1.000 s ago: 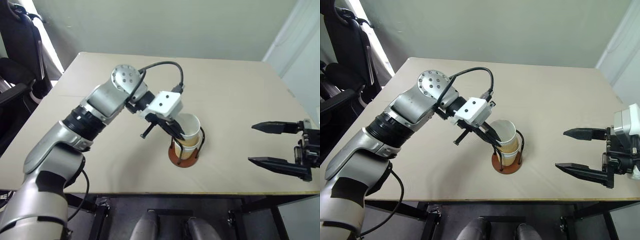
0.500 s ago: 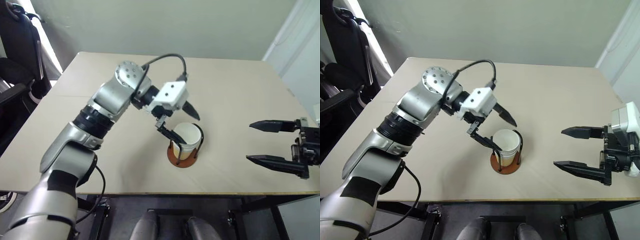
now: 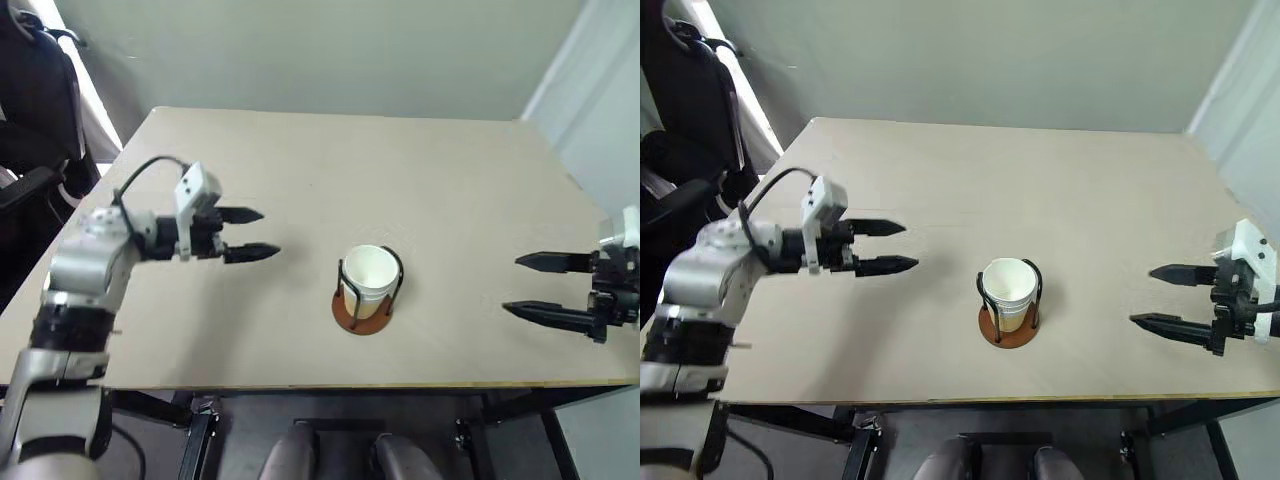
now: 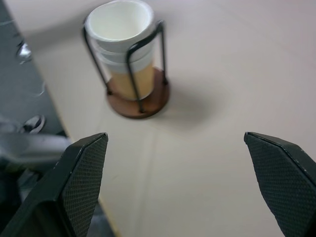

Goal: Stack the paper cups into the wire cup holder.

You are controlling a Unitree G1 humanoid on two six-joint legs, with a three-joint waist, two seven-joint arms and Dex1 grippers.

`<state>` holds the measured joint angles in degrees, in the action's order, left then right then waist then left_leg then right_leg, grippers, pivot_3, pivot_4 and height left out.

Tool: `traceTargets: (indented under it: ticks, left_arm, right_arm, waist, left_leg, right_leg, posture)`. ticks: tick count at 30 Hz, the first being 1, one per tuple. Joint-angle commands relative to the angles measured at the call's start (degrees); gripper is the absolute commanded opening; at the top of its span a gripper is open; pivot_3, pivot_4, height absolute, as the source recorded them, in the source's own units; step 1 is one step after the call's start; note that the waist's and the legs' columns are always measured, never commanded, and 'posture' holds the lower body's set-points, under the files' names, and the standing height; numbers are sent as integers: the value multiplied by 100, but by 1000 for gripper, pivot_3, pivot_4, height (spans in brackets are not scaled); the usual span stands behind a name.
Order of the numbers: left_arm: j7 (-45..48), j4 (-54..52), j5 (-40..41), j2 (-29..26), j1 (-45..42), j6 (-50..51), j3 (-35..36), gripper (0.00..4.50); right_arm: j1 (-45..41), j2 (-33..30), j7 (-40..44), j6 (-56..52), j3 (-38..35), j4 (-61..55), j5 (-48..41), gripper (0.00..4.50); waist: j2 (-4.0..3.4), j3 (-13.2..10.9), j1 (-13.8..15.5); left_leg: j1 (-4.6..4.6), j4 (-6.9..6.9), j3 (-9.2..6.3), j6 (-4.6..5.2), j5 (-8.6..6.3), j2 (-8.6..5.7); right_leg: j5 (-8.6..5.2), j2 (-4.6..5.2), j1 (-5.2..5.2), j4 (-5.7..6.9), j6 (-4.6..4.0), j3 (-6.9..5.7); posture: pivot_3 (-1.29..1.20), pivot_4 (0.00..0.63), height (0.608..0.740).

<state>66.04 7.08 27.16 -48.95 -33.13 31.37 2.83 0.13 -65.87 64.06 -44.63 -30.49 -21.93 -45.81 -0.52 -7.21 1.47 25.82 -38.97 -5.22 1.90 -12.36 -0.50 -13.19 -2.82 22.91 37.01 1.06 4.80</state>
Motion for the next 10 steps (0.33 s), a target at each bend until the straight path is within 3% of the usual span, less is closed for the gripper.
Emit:
traceTargets:
  ticks: [1, 10]
  left_arm:
    - [-439, -867, 471, 38, 433, 266, 814, 4471]
    - [3, -1302, 1110, -615, 1441, 963, 1486, 4471]
  right_arm:
    - [7, 74, 78, 159, -289, 113, 48, 4500]
    - [-214, 42, 742, 581, -260, 461, -18, 4500]
  waist:
    - [0, 0, 16]
    - [-1, 0, -36]
  left_leg:
    - [0, 1, 2, 0, 0, -2]
    - [-48, 35, 5, -18, 1, -2]
  right_leg:
    - [-2, 0, 4, -1, -4, 0]
    - [-35, 0, -28, 6, -73, 5]
  posture:
    - [0, 150, 740]
    - [0, 150, 740]
